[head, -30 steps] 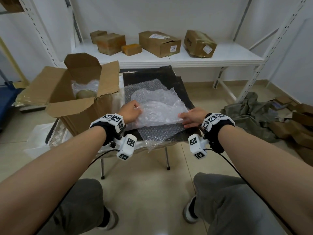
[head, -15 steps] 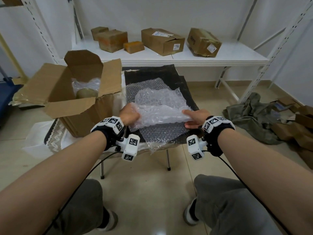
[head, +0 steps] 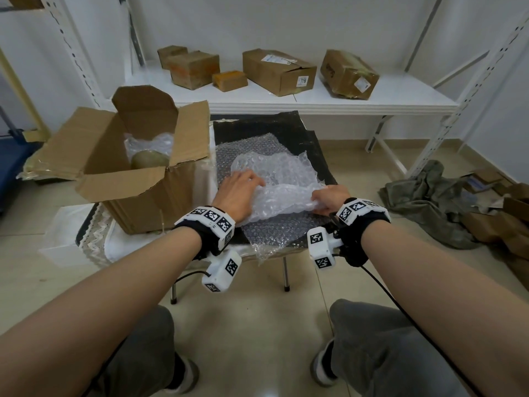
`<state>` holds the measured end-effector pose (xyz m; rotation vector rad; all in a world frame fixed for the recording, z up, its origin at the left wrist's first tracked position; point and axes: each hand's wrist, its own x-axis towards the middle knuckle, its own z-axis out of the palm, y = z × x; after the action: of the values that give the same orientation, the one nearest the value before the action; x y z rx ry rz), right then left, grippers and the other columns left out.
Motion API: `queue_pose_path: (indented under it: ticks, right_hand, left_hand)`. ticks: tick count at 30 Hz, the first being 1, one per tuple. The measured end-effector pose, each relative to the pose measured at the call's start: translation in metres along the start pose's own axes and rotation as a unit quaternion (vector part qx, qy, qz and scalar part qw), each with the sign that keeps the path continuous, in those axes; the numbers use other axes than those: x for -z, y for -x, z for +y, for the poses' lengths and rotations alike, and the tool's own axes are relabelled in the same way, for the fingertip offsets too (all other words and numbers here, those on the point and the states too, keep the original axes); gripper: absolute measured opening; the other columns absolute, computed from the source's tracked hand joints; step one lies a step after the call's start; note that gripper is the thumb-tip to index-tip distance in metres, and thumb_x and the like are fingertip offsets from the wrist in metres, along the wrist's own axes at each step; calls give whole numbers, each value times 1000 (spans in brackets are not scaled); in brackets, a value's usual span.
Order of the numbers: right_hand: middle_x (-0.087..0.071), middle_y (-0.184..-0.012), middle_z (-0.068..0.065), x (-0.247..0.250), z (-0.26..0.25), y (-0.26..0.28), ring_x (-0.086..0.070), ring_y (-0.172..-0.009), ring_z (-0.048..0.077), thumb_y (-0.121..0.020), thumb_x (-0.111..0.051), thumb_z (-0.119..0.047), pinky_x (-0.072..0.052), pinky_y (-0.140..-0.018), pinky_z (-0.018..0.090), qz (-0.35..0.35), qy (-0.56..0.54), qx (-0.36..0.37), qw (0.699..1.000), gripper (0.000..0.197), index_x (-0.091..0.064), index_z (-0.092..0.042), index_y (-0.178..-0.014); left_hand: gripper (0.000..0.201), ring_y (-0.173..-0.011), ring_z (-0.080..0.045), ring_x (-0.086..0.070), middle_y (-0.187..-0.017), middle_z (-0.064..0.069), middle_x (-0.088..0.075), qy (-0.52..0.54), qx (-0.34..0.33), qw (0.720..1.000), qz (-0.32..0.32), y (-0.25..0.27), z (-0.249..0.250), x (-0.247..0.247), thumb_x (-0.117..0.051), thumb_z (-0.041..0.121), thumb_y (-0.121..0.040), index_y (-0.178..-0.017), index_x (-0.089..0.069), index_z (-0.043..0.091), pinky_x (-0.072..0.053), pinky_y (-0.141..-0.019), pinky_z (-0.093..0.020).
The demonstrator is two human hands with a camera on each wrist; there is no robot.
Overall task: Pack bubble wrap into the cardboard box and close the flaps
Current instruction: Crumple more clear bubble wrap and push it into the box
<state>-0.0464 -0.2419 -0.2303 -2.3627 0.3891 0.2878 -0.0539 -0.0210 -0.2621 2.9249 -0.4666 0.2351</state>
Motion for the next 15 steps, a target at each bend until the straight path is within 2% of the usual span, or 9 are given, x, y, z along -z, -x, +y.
queue_pose_path:
  ticks: [2,4,5,6,8,9,10,12,15]
  right_hand:
    - [-56,-100,5,-2,-2,-5,-58,-117,26,-96,-55,-27,-43,-94,26,2,-16,-12,1000,31,-62,-11,-121]
    - [-61,-108,7,-3,-5,-2,-56,-119,25,-97,-54,-28,-42,-97,28,0,-1,-21,1000,31,-61,-11,-122]
    - [-62,-111,8,-2,-4,-3,-56,-119,25,-97,-54,-29,-41,-97,28,2,-6,-13,1000,32,-61,-11,-123]
    - [-63,-112,8,-2,-2,-3,-56,-119,25,-97,-54,-29,-41,-96,28,0,-13,-3,1000,32,-60,-11,-124]
    - [-64,-114,10,-3,3,-14,-60,-113,27,-94,-58,-25,-46,-96,30,-29,-69,-28,997,32,-60,-9,-123]
    - [-65,-112,11,-6,4,-18,-64,-106,28,-88,-62,-21,-51,-96,34,-41,-129,-37,990,34,-60,-6,-119]
    - [-67,-109,12,-10,4,-21,-67,-97,29,-79,-66,-17,-55,-93,40,-36,-194,-47,979,38,-61,-2,-113]
    - [-70,-105,19,-12,9,-25,-71,-82,33,-68,-64,-17,-61,-75,45,-10,-329,-90,940,36,-61,0,-100]
    - [-68,-98,18,-8,6,-19,-69,-75,29,-83,-66,-31,-58,-59,36,8,-430,-82,899,37,-60,-2,-105]
  left_hand:
    - [51,-133,-19,-43,-134,4,-56,-46,-26,998,-31,-4,5,1,-62,1,-83,-127,-60,28,-8,-120,-44]
    - [27,-119,-16,-56,-116,5,-69,-39,-38,998,-41,-7,10,2,-55,14,-92,-112,-68,27,6,-121,-48]
    - [25,-106,-16,-62,-102,2,-72,-21,-35,998,-55,-8,13,3,-44,26,-97,-100,-69,25,5,-122,-51]
    - [39,-95,-16,-64,-90,-1,-72,-7,-29,997,-73,-8,17,4,-32,39,-99,-94,-67,23,1,-122,-53]
    - [64,-97,-19,-65,-89,-5,-72,-13,-29,993,-112,-10,27,6,-23,66,-91,-117,-63,23,-7,-121,-53]
    - [74,-104,-20,-64,-98,-6,-72,-34,-40,991,-125,-12,31,7,-30,75,-86,-133,-53,23,-14,-120,-51]
    - [81,-107,-23,-63,-107,-6,-71,-62,-47,988,-135,-14,33,6,-43,77,-81,-141,-44,23,-27,-116,-48]
    - [74,-106,-27,-63,-117,-6,-67,-71,-40,988,-134,-16,37,3,-62,62,-81,-142,-40,24,-47,-97,-41]
    - [32,-102,-30,-63,-113,-9,-65,-14,-11,995,-98,-24,35,5,-53,30,-95,-124,-55,19,-52,-85,-40]
